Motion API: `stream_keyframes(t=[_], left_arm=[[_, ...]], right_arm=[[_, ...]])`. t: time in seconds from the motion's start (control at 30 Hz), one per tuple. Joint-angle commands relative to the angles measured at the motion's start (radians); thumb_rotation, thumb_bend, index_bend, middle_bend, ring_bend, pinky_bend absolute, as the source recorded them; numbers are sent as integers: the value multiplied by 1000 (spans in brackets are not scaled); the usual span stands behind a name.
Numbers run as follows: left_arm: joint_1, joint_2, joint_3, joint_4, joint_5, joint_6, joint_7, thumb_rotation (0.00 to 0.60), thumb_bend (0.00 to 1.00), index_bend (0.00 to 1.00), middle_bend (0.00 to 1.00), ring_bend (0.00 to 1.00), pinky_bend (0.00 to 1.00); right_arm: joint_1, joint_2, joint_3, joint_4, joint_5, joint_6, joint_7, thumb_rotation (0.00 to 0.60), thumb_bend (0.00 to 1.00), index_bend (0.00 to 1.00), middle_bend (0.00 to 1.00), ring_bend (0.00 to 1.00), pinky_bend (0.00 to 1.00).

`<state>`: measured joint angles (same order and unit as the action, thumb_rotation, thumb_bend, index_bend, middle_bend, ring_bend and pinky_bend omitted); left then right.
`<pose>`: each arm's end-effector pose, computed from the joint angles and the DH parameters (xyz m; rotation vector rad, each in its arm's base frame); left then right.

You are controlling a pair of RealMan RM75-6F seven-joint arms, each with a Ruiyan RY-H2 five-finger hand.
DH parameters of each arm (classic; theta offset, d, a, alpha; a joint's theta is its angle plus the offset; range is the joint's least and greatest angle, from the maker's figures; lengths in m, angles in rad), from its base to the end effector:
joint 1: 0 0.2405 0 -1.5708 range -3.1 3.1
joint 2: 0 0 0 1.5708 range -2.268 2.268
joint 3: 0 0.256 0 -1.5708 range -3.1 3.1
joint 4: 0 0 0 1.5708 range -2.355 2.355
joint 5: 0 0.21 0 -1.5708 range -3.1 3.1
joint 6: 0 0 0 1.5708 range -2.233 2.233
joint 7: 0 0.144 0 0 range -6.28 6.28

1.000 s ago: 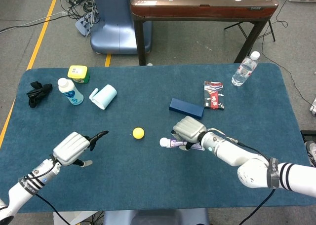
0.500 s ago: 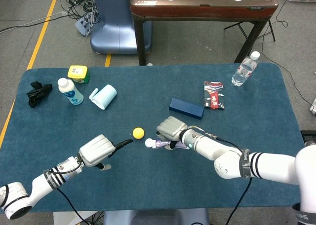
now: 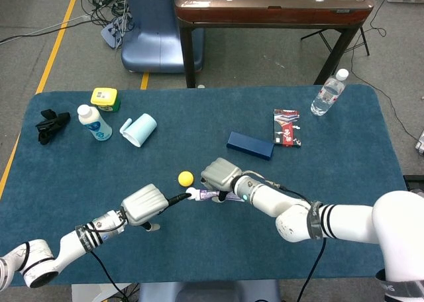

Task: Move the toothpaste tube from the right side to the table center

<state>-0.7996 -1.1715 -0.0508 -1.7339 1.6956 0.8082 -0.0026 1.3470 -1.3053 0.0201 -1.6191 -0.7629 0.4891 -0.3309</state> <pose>-0.1195 0.2931 0.0413 -2.4196 -0.6581 -0.9490 -0.0293 -0.3699 -0.0100 2.4249 -0.8344 0.5705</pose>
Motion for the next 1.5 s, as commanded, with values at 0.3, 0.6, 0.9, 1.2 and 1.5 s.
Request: stream_keyframes(t=[0.3, 0.6, 0.9, 1.2, 1.5], left_arm=[[6, -23, 28, 34, -28, 22, -10, 600, 135, 0, 643, 680, 793], [16, -27, 47, 52, -42, 45, -22, 600, 135, 0, 643, 680, 793], [18, -37, 52, 51, -47, 68, -29, 600, 135, 0, 624, 668, 794], [87, -15, 46, 28, -124, 157, -63, 600, 135, 0, 422, 509, 761], [176, 40, 15, -3, -242, 227, -413, 487, 135, 0, 60, 108, 375]], right_arm=[[-22, 0, 6, 1, -47, 31, 44, 600, 892, 952, 833, 739, 604], [-47, 3, 27, 2, -95, 49, 85, 600, 896, 963, 844, 750, 605], [-77, -10, 53, 4, -142, 74, 124, 600, 896, 963, 845, 754, 606], [-154, 15, 74, -21, -208, 120, 207, 600, 896, 963, 845, 756, 607], [-273, -3, 85, -16, -370, 186, 363, 600, 895, 963, 845, 758, 638]])
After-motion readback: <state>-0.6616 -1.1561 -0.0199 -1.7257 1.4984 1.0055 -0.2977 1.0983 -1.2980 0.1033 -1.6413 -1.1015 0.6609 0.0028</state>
